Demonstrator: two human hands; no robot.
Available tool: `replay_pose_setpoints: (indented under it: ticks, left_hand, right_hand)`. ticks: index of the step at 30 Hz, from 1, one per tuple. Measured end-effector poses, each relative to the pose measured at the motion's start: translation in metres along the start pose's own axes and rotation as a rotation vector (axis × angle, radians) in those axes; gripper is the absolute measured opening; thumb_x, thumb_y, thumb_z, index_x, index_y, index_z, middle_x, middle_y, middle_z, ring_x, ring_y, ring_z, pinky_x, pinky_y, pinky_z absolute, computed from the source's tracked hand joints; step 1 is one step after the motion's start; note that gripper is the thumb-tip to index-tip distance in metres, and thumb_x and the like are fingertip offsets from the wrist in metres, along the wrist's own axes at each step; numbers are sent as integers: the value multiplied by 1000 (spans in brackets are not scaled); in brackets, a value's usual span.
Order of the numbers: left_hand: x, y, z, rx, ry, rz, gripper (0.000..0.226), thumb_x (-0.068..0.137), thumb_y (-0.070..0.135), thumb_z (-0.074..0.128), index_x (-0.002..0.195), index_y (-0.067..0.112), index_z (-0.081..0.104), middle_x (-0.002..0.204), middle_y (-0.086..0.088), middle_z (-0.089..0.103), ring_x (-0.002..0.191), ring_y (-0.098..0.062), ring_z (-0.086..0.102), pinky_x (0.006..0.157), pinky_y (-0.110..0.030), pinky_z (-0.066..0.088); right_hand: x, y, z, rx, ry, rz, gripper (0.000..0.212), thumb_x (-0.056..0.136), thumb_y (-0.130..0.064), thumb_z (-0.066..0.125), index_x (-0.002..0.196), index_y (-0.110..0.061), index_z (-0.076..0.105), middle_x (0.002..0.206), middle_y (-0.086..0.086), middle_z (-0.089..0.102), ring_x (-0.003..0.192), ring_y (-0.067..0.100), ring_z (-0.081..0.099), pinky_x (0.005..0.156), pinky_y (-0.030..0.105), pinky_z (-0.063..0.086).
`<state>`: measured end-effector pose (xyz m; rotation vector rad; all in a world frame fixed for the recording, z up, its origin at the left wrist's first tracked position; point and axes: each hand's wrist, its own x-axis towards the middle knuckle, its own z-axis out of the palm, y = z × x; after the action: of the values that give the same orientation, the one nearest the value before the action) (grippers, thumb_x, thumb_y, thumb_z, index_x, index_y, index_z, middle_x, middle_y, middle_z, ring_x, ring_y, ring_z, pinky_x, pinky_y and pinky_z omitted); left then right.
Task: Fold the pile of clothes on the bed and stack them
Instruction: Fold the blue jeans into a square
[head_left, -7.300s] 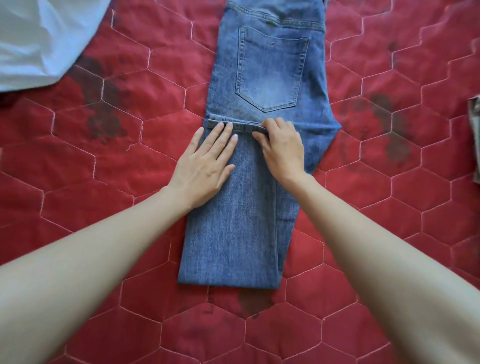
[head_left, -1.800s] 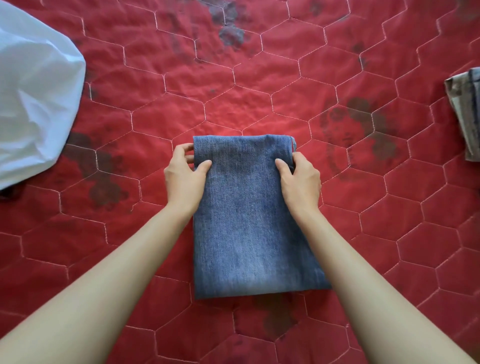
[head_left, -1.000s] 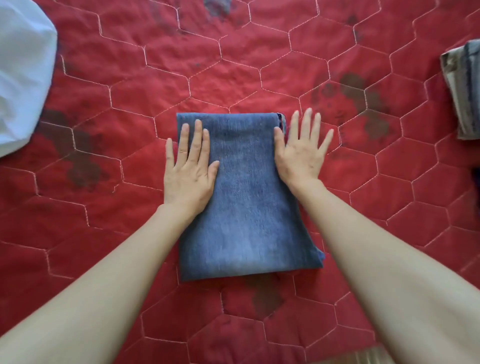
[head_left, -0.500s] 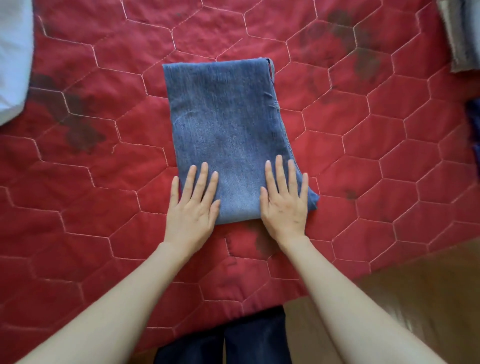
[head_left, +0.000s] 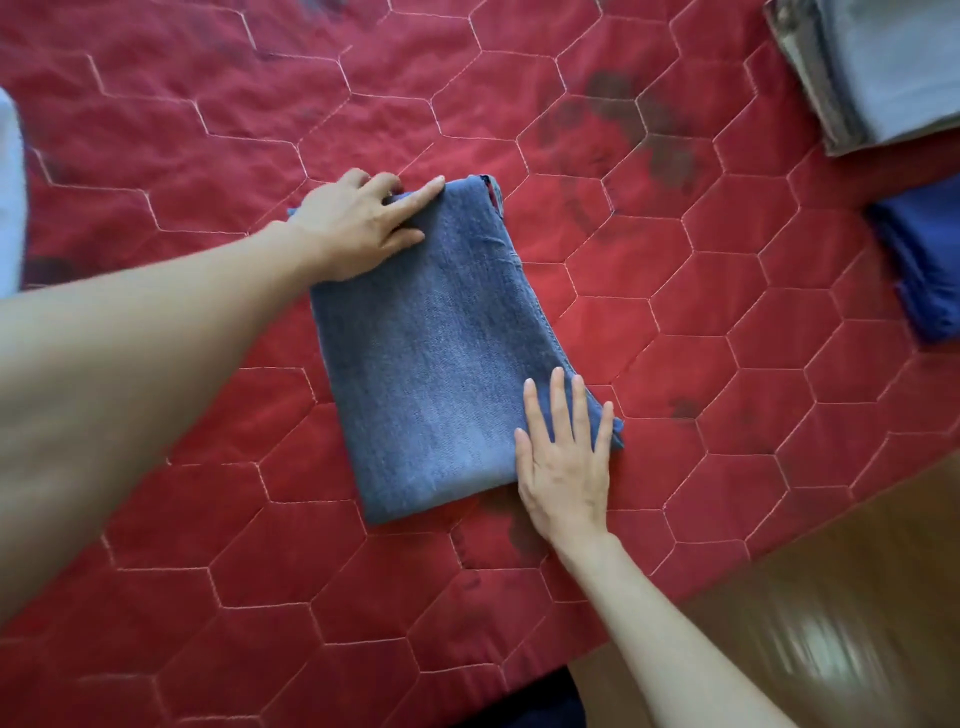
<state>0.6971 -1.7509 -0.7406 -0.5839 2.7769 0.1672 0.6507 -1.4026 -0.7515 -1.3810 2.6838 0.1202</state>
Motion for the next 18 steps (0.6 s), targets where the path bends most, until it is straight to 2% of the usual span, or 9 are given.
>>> replay_pose_setpoints:
  ticks: [3,7,9,12,15,18]
  left_hand:
    - [-13,-2,-1,-7,26,-7,59,96,56,23,151,45,3,119,-17,46,100,-39,52,76,-45,47]
    - [-48,1,13,-95,90,-136,55,98,51,30,150,44,14,103,-21,47,87,-41,54,68,-46,43]
    - [-81,11,25,-162,141,-280,53,100,46,36,150,41,20,102,-24,48,85,-43,54,67,-47,42]
    - [-142,43,47,-291,143,-558,55,101,44,37,152,38,17,108,-25,47,86,-43,54,68,-50,42]
    - [-196,90,61,-435,104,-808,59,101,42,36,154,34,9,113,-24,45,91,-44,52,75,-52,43]
    - [-232,140,68,-571,79,-941,63,101,38,37,154,28,4,115,-24,44,97,-43,49,81,-52,41]
  right_hand:
    - [-3,-5,-3,18,29,27,51,100,-34,30,149,-18,36,158,11,22,147,27,18,116,57,20]
    - [-3,-16,-9,30,36,17,51,99,-35,34,146,-17,41,157,14,23,147,29,18,117,56,17]
    - [-3,-22,-13,44,13,5,51,99,-35,36,146,-17,41,157,15,23,147,29,19,117,56,16]
    - [-1,-30,-17,70,-68,-3,51,100,-35,39,148,-17,36,158,16,19,147,31,16,118,56,13]
    - [2,-38,-15,66,-160,-25,54,103,-37,31,153,-18,23,160,14,9,149,28,7,120,52,3]
    - [3,-45,-12,19,-202,-53,56,103,-39,23,154,-19,13,161,13,3,149,27,1,119,50,-1]
